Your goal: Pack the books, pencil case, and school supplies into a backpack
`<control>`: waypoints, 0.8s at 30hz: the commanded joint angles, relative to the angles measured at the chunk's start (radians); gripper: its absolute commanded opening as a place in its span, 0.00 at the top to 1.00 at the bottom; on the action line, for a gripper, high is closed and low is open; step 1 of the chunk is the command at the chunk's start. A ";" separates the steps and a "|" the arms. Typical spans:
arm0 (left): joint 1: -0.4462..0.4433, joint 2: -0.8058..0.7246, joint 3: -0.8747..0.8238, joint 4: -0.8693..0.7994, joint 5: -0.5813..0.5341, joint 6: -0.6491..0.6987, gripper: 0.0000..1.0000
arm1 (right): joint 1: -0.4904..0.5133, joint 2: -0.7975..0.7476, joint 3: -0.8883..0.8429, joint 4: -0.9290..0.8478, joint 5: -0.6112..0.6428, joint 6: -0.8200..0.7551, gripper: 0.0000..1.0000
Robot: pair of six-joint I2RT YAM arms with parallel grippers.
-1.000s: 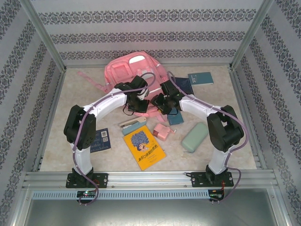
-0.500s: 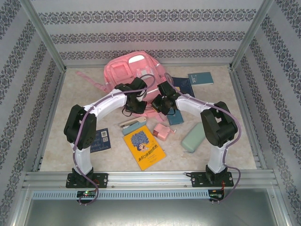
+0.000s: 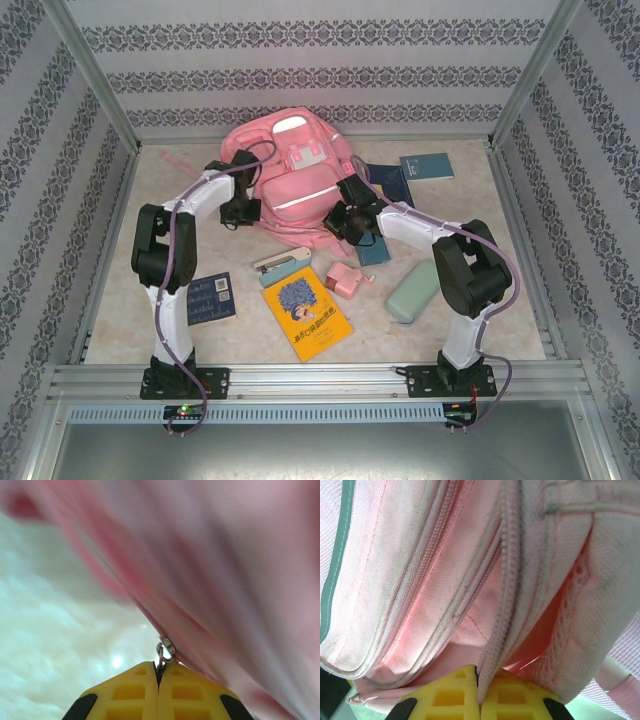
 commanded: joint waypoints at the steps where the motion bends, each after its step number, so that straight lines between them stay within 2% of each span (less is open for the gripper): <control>1: 0.062 0.042 0.059 -0.032 -0.170 0.006 1.00 | -0.041 -0.047 0.004 -0.069 0.112 -0.061 1.00; 9: 0.089 0.128 0.194 0.110 -0.256 0.016 1.00 | -0.066 -0.068 0.022 -0.101 0.115 -0.101 1.00; 13: 0.103 0.137 0.208 0.227 -0.203 0.002 1.00 | -0.065 -0.084 -0.015 -0.082 0.100 -0.085 1.00; 17: 0.107 0.174 0.272 0.195 -0.154 -0.022 1.00 | -0.068 -0.087 -0.015 -0.080 0.095 -0.090 1.00; 20: 0.107 0.134 0.219 0.193 -0.176 -0.049 1.00 | -0.070 -0.070 0.018 -0.092 0.080 -0.119 1.00; 24: 0.126 0.017 0.062 0.206 -0.246 -0.111 1.00 | -0.075 -0.013 0.094 -0.121 0.050 -0.170 1.00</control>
